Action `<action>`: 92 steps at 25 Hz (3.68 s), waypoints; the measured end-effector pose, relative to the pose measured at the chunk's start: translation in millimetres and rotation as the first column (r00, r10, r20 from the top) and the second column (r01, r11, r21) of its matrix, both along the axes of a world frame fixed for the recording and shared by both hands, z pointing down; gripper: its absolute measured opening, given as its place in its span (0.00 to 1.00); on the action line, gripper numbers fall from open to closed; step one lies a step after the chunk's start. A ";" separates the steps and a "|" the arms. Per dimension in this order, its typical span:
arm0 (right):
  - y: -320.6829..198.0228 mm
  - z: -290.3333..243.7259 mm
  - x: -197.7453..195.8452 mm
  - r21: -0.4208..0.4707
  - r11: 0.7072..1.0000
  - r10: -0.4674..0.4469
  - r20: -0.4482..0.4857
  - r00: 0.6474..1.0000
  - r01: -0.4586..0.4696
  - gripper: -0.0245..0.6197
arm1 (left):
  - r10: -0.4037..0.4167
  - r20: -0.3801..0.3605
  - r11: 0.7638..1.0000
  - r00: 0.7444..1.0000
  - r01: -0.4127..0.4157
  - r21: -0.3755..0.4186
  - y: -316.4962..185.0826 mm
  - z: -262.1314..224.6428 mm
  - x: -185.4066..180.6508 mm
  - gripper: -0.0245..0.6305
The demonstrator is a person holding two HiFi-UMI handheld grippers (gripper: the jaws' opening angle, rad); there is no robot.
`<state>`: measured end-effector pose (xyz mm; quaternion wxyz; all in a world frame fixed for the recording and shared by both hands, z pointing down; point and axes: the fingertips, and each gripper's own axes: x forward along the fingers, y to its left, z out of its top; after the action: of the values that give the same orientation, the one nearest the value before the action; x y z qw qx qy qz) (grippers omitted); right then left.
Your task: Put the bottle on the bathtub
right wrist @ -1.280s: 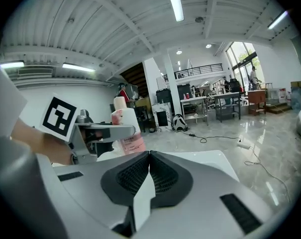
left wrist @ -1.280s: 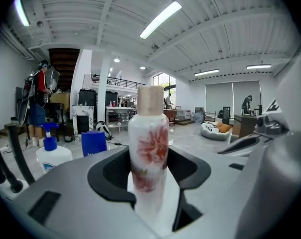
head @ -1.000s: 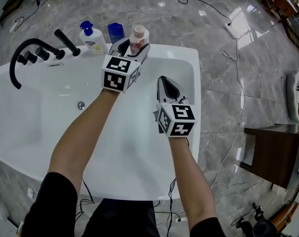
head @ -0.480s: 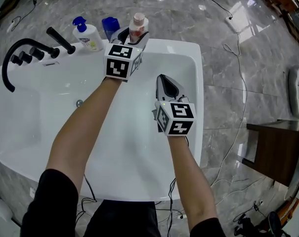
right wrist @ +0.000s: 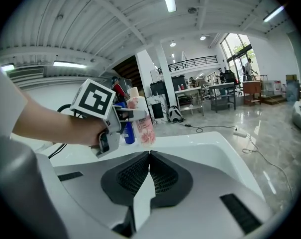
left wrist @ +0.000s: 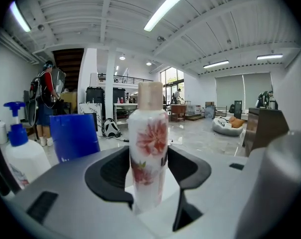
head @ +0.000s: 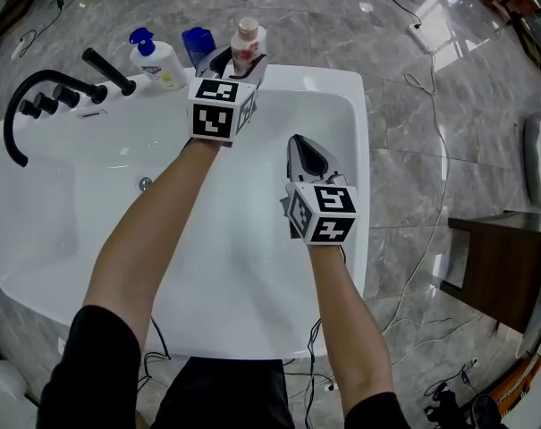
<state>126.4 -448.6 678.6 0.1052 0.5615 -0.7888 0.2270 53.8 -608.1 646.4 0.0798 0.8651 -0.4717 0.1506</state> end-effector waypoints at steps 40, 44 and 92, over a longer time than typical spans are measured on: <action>236.0 -267.8 10.2 0.141 0.990 0.015 0.062 0.998 -0.024 0.08 | 0.077 -0.193 0.992 0.978 -0.094 -0.081 354.1 -251.6 -79.6 0.36; 260.0 -290.7 3.7 0.169 0.985 -0.027 0.068 0.997 0.016 0.08 | 0.063 -0.190 0.996 0.980 -0.073 -0.046 378.4 -281.5 -96.6 0.29; 376.0 -304.5 -22.4 0.249 0.968 -0.034 0.022 0.999 0.027 0.07 | 0.113 -0.205 0.993 0.972 -0.118 -0.015 501.6 -284.5 -142.4 0.05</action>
<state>104.0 -72.6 374.0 0.0271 0.5551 -0.8208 0.1319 -88.6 -106.4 362.0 0.1307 0.9008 -0.4077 0.0720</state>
